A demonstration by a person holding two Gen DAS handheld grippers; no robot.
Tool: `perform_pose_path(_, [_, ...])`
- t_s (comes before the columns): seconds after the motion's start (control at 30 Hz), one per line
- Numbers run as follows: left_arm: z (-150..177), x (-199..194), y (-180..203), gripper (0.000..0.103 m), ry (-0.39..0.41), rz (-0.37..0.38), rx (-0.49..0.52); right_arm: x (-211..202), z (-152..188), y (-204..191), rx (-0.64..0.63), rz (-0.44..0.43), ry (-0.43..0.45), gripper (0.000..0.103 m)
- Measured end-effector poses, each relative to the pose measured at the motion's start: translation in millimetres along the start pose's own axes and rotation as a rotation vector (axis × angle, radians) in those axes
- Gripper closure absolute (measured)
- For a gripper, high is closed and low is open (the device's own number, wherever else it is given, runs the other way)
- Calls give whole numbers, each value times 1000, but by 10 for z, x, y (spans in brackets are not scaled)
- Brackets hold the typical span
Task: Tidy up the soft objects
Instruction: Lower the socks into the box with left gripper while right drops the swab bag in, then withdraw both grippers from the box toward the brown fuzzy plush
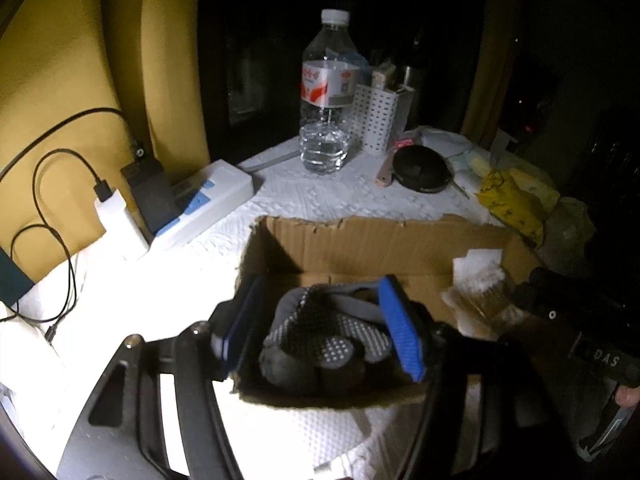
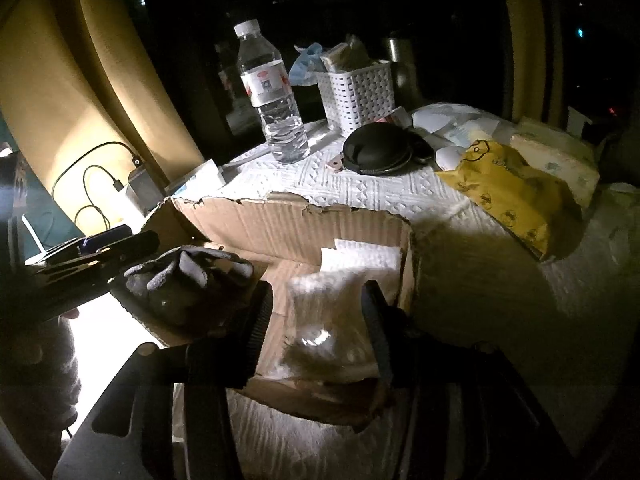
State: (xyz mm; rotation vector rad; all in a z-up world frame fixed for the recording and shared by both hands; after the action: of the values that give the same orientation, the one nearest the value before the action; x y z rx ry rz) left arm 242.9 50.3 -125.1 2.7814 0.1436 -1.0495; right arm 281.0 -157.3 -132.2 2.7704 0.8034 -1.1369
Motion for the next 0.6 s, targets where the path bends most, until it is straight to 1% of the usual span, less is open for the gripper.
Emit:
perform_pose_path(0.27, [44, -173, 16, 39, 10, 20, 9, -169, 49, -67, -4, 8, 10, 54])
perform_pose_path(0.6, [213, -416, 83, 39, 11, 51, 16, -425, 176, -162, -5, 14, 23, 54])
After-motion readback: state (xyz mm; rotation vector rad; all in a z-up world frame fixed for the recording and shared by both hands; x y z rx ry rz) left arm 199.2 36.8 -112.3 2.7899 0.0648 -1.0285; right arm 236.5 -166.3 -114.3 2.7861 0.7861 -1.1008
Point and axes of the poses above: each gripper's, at about its wrist camera, not at the fingertips, and x roughly the way its jaws point, y to its right, z to its underside, the point moved 3 cm from there along x, roughly the way its jaws point, and after that the axes turned 2 degrees about y, right-handed, at the moved point
